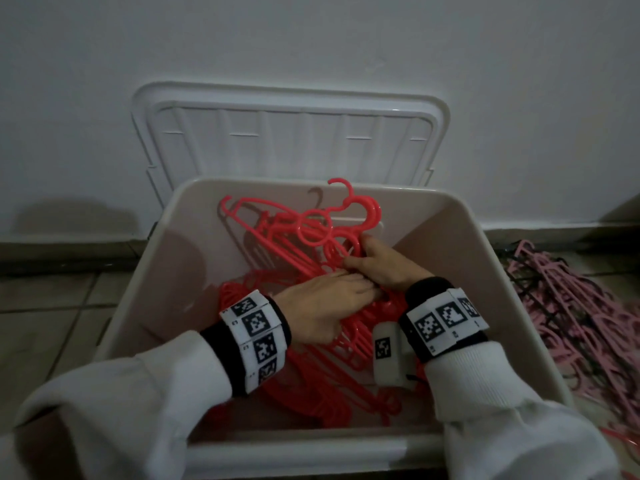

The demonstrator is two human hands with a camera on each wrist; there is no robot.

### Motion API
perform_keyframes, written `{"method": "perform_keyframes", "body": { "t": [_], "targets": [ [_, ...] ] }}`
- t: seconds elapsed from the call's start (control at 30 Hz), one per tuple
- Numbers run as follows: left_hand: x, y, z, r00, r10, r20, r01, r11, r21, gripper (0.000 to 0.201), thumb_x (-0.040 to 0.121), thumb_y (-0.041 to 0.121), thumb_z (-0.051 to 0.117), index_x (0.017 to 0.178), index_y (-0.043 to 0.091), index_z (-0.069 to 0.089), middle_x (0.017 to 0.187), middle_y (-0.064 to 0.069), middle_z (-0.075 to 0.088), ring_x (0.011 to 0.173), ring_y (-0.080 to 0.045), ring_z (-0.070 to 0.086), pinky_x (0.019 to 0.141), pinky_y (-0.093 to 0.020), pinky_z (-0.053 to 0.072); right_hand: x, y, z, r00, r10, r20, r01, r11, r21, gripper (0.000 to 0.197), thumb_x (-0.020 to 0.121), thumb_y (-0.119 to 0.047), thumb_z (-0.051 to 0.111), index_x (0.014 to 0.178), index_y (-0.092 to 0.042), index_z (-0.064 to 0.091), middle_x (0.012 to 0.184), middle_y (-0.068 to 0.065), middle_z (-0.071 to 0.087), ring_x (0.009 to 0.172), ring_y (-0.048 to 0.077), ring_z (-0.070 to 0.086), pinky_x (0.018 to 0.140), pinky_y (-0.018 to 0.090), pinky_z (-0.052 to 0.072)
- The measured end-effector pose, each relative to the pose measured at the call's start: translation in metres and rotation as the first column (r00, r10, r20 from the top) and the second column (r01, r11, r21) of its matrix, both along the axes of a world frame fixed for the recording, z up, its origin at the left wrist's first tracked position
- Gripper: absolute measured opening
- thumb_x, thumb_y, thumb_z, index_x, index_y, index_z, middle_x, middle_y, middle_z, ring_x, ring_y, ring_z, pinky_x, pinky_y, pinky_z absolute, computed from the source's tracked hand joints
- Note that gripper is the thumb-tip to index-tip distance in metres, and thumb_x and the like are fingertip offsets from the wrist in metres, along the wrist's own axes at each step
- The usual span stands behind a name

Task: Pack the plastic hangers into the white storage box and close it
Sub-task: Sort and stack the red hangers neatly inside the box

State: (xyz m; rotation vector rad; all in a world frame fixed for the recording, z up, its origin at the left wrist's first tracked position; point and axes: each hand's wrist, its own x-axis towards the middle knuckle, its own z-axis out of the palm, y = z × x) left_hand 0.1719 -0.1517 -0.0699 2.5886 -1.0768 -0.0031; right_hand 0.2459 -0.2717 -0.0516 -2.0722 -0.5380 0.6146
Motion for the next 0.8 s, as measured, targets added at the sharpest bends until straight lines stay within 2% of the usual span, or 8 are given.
{"method": "perform_keyframes", "body": {
  "t": [0.07, 0.13, 0.23, 0.37, 0.43, 0.6, 0.7, 0.8],
  "targets": [
    [-0.001, 0.005, 0.006, 0.996, 0.064, -0.068, -0.079, 0.970, -0.232, 0.050, 0.064, 0.002, 0.057, 0.113, 0.007, 0.061, 0.107, -0.005, 0.066, 0.098, -0.021, 0.062, 0.084, -0.031, 0.051, 0.002, -0.004, 0.001, 0.999, -0.042, 0.018, 0.041, 0.999, 0.031, 0.017, 0.090, -0.001, 0.053, 0.090, -0.017, 0.047, 0.077, 0.000, 0.053, 0.065, 0.005, 0.047, 0.060, 0.009, 0.041],
    [-0.001, 0.011, 0.010, 0.975, 0.210, -0.071, -0.220, 0.877, -0.427, 0.040, 0.065, 0.006, 0.054, 0.101, 0.013, 0.070, 0.096, 0.002, 0.072, 0.085, -0.008, 0.066, 0.077, -0.021, 0.051, 0.002, -0.005, 0.000, 0.998, -0.059, 0.011, 0.059, 0.998, 0.038, 0.016, 0.090, -0.007, 0.056, 0.104, -0.009, 0.049, 0.085, 0.005, 0.052, 0.068, 0.007, 0.047, 0.062, 0.014, 0.041],
    [0.009, 0.025, 0.019, 0.872, 0.486, 0.051, -0.379, 0.739, -0.557, 0.031, 0.066, 0.010, 0.054, 0.093, 0.017, 0.067, 0.092, 0.005, 0.070, 0.085, -0.008, 0.063, 0.079, -0.025, 0.049, 0.001, -0.004, -0.002, 0.997, -0.072, -0.005, 0.072, 0.997, 0.028, 0.025, 0.090, -0.012, 0.057, 0.113, -0.005, 0.050, 0.082, 0.002, 0.049, 0.067, 0.008, 0.045, 0.059, 0.018, 0.042],
    [0.026, 0.060, 0.024, 0.726, 0.657, 0.202, -0.648, 0.752, -0.121, 0.057, 0.072, 0.025, 0.062, 0.128, 0.020, 0.050, 0.124, 0.001, 0.056, 0.119, -0.021, 0.047, 0.102, -0.041, 0.031, 0.000, -0.003, 0.003, 0.995, -0.085, -0.048, 0.089, 0.992, 0.093, 0.020, 0.090, 0.001, 0.049, 0.102, -0.015, 0.049, 0.077, -0.003, 0.050, 0.064, 0.006, 0.047, 0.053, 0.014, 0.043],
    [0.030, 0.071, 0.019, 0.753, 0.645, 0.128, -0.655, 0.754, 0.047, 0.055, 0.082, 0.025, 0.059, 0.135, 0.021, 0.045, 0.130, 0.001, 0.053, 0.124, -0.021, 0.044, 0.107, -0.046, 0.027, 0.002, -0.004, 0.004, 0.994, -0.095, -0.060, 0.100, 0.991, 0.090, 0.021, 0.089, 0.001, 0.047, 0.093, -0.020, 0.049, 0.077, -0.002, 0.051, 0.067, 0.010, 0.048, 0.060, 0.023, 0.045],
    [0.029, 0.075, 0.011, 0.904, 0.395, -0.164, -0.424, 0.878, -0.221, 0.039, 0.090, 0.010, 0.050, 0.129, 0.016, 0.057, 0.125, -0.001, 0.060, 0.113, -0.012, 0.053, 0.092, -0.011, 0.033, 0.003, -0.007, 0.003, 0.994, -0.100, -0.034, 0.099, 0.995, -0.015, 0.008, 0.084, -0.004, 0.050, 0.091, -0.007, 0.050, 0.071, 0.002, 0.050, 0.067, 0.017, 0.048, 0.073, 0.042, 0.045],
    [0.032, 0.077, 0.003, 0.909, 0.368, -0.193, -0.400, 0.902, -0.161, 0.046, 0.090, 0.036, 0.044, 0.135, 0.024, 0.050, 0.137, 0.002, 0.052, 0.127, -0.015, 0.046, 0.108, -0.032, 0.034, 0.005, -0.009, 0.001, 0.993, -0.096, -0.068, 0.094, 0.995, -0.032, 0.006, 0.080, -0.008, 0.052, 0.085, -0.010, 0.049, 0.068, 0.002, 0.048, 0.063, 0.017, 0.046, 0.072, 0.043, 0.044],
    [0.031, 0.075, 0.002, 0.859, 0.389, -0.332, -0.448, 0.886, -0.119, 0.042, 0.096, 0.035, 0.043, 0.138, 0.033, 0.043, 0.143, 0.009, 0.044, 0.133, -0.011, 0.039, 0.112, -0.036, 0.029, 0.004, -0.010, 0.004, 0.991, -0.072, -0.115, 0.066, 0.996, -0.053, 0.031, 0.063, -0.032, 0.058, 0.086, -0.012, 0.051, 0.072, 0.003, 0.053, 0.065, 0.016, 0.049, 0.069, 0.038, 0.042]
  ]
}}
